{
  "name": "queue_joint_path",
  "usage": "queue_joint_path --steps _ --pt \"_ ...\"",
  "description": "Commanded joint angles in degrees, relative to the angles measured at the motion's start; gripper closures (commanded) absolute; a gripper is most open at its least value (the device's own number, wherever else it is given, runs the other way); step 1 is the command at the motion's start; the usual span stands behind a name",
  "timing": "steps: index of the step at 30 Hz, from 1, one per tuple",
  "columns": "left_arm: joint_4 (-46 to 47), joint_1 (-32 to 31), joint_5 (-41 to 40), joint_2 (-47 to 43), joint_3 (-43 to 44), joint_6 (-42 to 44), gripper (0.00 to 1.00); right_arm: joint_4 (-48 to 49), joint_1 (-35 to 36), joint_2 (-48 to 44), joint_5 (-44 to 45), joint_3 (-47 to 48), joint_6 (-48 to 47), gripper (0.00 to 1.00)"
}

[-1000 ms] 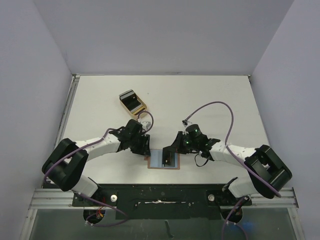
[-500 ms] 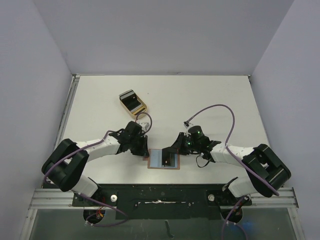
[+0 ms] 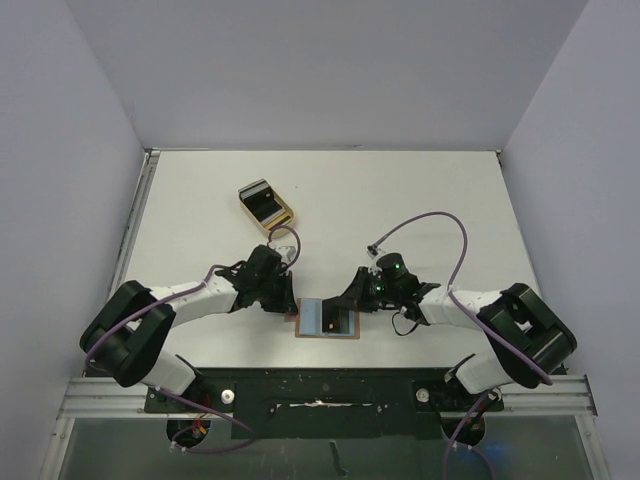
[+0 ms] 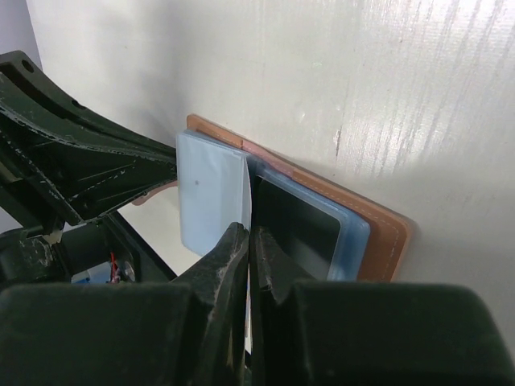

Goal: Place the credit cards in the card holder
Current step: Insert the credit card into the card holder.

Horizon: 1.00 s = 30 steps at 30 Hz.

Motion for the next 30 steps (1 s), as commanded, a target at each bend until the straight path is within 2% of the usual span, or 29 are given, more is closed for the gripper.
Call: queue_joint_path --steps 1,20,30 --pt "1.16 -0.15 -0.65 -0.98 -0.91 -0.57 1.00 4.10 -0.37 1.26 -1.50 -0.33 0.55 1.00" --pt "1.57 -0.15 -1.11 -1.50 -2.35 -1.03 1.00 4.17 -0.46 0.46 -1.44 -1.96 0.35 1.00" --pt "2.18 -0.15 -0.95 -1.63 -2.96 -1.65 1.00 5.93 -0.45 3.28 -2.64 -1.17 -1.87 1.00"
